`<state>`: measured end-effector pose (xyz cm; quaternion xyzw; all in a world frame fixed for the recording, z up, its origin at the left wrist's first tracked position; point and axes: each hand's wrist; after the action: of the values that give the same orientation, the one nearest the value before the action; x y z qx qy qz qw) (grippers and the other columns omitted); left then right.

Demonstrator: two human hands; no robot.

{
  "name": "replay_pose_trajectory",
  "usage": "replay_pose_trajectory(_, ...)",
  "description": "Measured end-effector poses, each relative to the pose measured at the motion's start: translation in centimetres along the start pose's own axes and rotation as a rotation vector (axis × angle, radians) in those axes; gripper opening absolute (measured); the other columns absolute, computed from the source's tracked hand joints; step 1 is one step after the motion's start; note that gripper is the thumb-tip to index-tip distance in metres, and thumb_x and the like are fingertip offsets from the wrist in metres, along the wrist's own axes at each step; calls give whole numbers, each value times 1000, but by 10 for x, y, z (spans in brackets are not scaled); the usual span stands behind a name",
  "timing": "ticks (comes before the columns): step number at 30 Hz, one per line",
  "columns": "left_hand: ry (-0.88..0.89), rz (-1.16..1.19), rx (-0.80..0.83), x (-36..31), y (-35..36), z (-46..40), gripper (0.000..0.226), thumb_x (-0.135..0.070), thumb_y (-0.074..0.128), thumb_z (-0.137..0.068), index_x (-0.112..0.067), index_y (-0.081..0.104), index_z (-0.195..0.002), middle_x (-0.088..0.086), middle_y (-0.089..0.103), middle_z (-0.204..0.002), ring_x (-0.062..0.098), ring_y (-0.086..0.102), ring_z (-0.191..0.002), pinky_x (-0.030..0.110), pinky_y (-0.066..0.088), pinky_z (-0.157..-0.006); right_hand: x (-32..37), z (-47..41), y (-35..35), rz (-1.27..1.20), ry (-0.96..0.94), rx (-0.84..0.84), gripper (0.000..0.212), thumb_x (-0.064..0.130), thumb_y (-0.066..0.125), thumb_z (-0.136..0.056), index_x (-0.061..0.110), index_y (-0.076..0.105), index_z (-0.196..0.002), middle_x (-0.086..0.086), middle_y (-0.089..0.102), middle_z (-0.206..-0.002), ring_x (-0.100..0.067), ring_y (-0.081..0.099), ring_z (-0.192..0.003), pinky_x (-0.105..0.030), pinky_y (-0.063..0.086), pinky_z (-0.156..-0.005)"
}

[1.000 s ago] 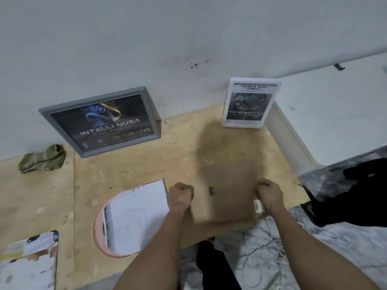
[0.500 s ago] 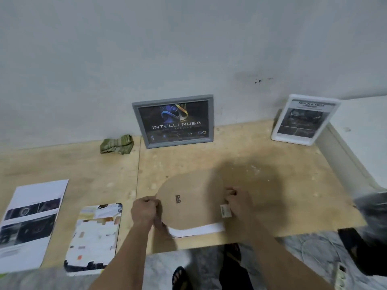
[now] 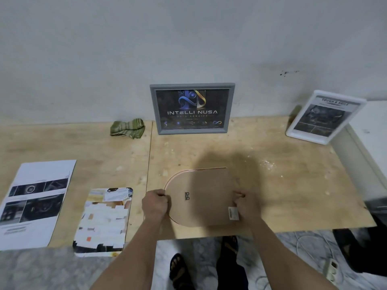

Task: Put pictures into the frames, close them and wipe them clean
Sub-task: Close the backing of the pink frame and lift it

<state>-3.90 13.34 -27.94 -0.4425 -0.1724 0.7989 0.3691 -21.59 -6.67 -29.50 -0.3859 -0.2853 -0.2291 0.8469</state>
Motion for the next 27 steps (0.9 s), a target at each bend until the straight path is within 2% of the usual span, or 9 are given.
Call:
replay_pose_trajectory(5, 27, -61, -56, -10, 0, -1, 31, -2, 61, -83, -12, 75, -109, 17, 72, -112, 38, 62, -110, 32, 46, -91, 12, -6, 4, 46, -49, -13, 34, 0, 56, -82, 17, 73, -106, -8, 70, -112, -28, 66, -96, -43, 55, -83)
replay_pose_trajectory(11, -17, -90, -102, -10, -1, -2, 26, -9, 58, -89, -13, 74, -109, 18, 71, -111, 39, 63, -105, 35, 46, -85, 8, -8, 8, 132, -91, 60, 33, 0, 59, -79, 22, 74, -99, -5, 62, -129, -24, 62, -108, -36, 52, -89)
replay_pose_trajectory(16, -20, -122, -88, -12, 2, 0, 30, -13, 55, -89, -23, 73, -112, 12, 71, -112, 37, 63, -102, 32, 42, -79, 11, -2, 6, 169, -150, 31, 38, 0, 60, -76, 21, 74, -105, -8, 67, -120, -22, 63, -107, -19, 45, -73)
replay_pose_trajectory(18, -5, -108, -80, -12, 3, 0, 30, -12, 58, -87, -23, 71, -112, 11, 71, -111, 35, 63, -102, 32, 42, -79, 11, -2, 6, 156, -147, 23, 37, 1, 59, -75, 21, 74, -102, -7, 66, -120, -17, 65, -91, -11, 42, -61)
replay_pose_trajectory(19, -5, -84, -73, -11, 4, 0, 29, -12, 61, -86, -21, 70, -112, 10, 71, -111, 34, 62, -104, 32, 42, -80, 12, -2, 7, 122, -124, 20, 33, 1, 58, -75, 20, 73, -97, -6, 67, -117, -15, 64, -84, -13, 42, -59)
replay_pose_trajectory(21, -35, -19, -28, -8, 3, -3, 30, -15, 68, -83, -14, 68, -113, 10, 70, -112, 33, 61, -108, 32, 43, -86, 13, -5, 9, 4, -42, 36, 22, 4, 59, -75, 22, 67, -84, -5, 66, -116, -17, 62, -85, -27, 50, -72)
replay_pose_trajectory(24, -119, 140, 124, -4, -3, -13, 30, -26, 77, -73, -11, 75, -99, 7, 74, -104, 32, 65, -102, 37, 50, -97, 13, -11, 6, -129, 116, 127, 15, 16, 63, -77, 24, 65, -90, -4, 67, -112, -21, 63, -95, -42, 51, -91)
replay_pose_trajectory(26, -160, 243, 223, -1, -10, -19, 25, -26, 79, -68, -13, 80, -89, 6, 77, -94, 29, 69, -90, 40, 57, -87, 13, -15, 2, -152, 183, 170, 17, 21, 62, -81, 19, 68, -96, -8, 69, -105, -23, 63, -92, -37, 51, -84)
replay_pose_trajectory(27, -166, 294, 261, -1, -13, -19, 23, -20, 79, -71, -11, 79, -92, 7, 76, -89, 27, 69, -80, 35, 58, -72, 13, -15, 0, -176, 198, 185, 15, 19, 61, -84, 16, 69, -96, -9, 70, -102, -24, 64, -91, -35, 51, -77)
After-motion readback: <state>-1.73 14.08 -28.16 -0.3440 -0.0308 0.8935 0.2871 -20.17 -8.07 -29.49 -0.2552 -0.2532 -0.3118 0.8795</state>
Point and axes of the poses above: each hand's wrist, its own z-axis away from the middle knuckle, its own y-axis out of the palm, x = y × z
